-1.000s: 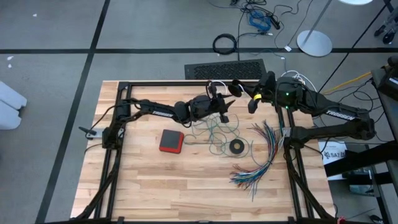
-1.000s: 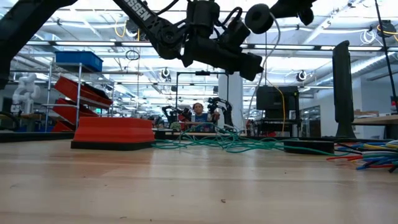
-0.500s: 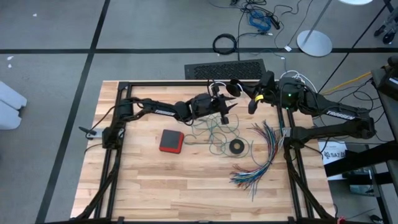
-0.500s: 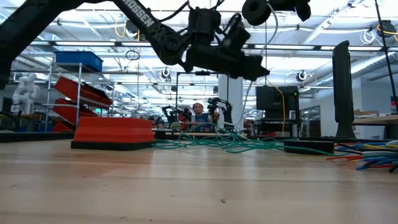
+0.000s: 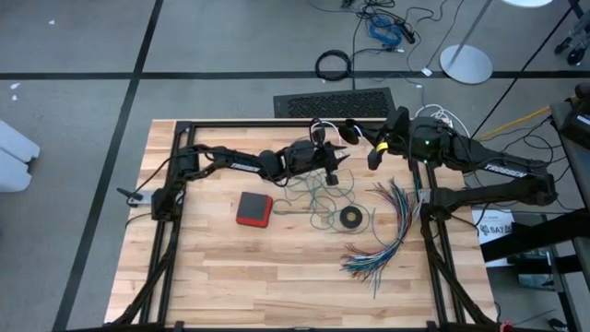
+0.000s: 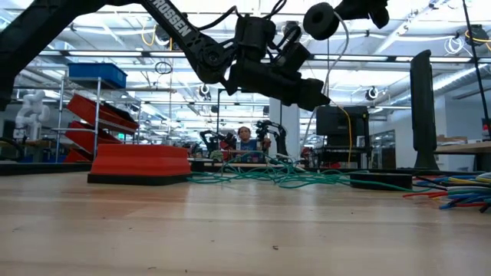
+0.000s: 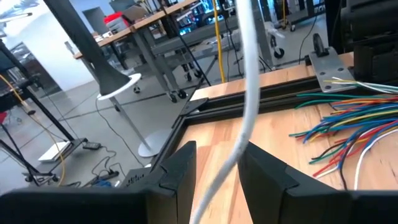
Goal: Coiling cords
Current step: Coil the white wire cable on the spool
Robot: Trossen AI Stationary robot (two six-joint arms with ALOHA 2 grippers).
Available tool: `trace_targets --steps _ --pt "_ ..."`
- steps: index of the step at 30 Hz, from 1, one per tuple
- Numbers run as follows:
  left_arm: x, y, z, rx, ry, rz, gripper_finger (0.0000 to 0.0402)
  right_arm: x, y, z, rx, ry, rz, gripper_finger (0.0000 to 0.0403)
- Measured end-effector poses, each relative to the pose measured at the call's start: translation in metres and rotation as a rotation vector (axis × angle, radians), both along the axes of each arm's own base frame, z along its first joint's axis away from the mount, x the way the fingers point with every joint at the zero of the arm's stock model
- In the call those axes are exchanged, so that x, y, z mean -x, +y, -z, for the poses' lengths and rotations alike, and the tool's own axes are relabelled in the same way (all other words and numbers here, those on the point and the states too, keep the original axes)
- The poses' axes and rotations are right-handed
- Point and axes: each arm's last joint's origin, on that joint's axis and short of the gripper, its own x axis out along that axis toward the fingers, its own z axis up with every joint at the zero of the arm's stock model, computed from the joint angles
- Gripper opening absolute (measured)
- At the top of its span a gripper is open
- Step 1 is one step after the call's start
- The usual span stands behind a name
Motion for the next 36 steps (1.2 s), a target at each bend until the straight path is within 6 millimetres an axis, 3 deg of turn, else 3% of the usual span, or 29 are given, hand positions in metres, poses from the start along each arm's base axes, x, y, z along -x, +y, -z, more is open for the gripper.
trace_targets --steps 9,19,28,36 --pt "0.0 0.002 0.0 0.011 -0.006 0.03 0.0115 0.003 0.001 -0.004 0.02 -0.024 -0.002 0.0" --pt "0.003 0.008 0.005 0.027 0.048 0.026 0.0012 0.003 0.001 -0.003 0.013 -0.012 -0.002 0.0" --pt "0.01 0.028 0.006 0.06 0.085 0.002 0.0007 0.002 0.006 0.007 -0.021 0.077 0.011 0.0" --pt "0.024 0.043 -0.021 0.061 0.076 -0.034 0.0007 -0.007 0.012 0.03 -0.076 0.263 0.04 0.0"
